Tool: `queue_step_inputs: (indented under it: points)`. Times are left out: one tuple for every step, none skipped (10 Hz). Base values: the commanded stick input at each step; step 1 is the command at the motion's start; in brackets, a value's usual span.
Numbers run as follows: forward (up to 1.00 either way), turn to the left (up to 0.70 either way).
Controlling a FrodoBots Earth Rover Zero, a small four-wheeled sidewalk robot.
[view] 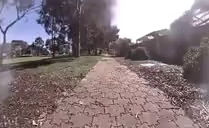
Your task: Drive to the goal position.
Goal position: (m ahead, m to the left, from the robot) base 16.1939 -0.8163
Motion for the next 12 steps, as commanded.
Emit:
queue_step_inputs:
  points:
    - [0.7, 0.0]
    - [0.7, 0.0]
    - [0.7, 0.0]
    - [0.7, 0.0]
    - [0.7, 0.0]
    - [0.7, 0.0]
    - [0.7, 0.0]
    - [0.7, 0.0]
    - [0.7, 0.0]
    - [0.7, 0.0]
    - [0.7, 0.0]
    - [0.7, 0.0]
